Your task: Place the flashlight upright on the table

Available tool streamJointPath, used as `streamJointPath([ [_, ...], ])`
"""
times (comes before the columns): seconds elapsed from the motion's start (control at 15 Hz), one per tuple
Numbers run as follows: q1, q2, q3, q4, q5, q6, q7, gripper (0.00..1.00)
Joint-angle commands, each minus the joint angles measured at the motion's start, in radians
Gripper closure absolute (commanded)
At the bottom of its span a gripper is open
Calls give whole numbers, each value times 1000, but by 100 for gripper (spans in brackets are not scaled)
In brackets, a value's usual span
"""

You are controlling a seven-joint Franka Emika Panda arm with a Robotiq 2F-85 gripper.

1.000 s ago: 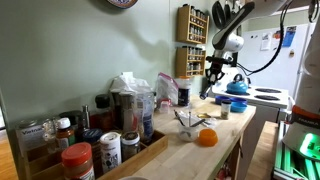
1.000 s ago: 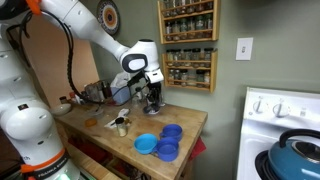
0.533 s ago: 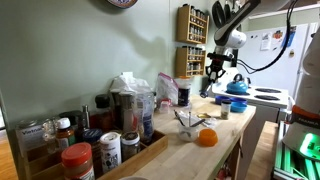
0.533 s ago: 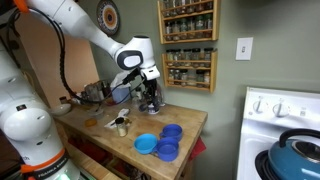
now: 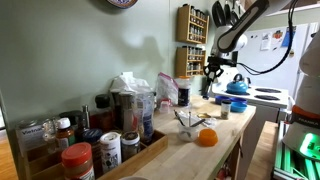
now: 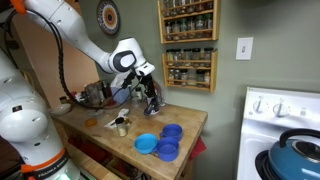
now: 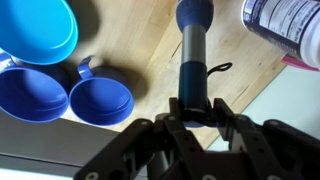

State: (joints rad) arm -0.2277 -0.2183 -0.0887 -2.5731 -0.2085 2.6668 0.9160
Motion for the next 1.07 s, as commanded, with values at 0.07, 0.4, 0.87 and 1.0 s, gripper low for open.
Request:
streamJointPath([
  [0.07,-12,-28,22,-32,27,-1,-67,62],
  [0.4,-64,-60,71,-77,-73,84,-3,87],
  [0.87,-479,-158,460,-96,-662,238,458,87],
  [1.0,-548,-179,544,-88,-826,196,593,87],
])
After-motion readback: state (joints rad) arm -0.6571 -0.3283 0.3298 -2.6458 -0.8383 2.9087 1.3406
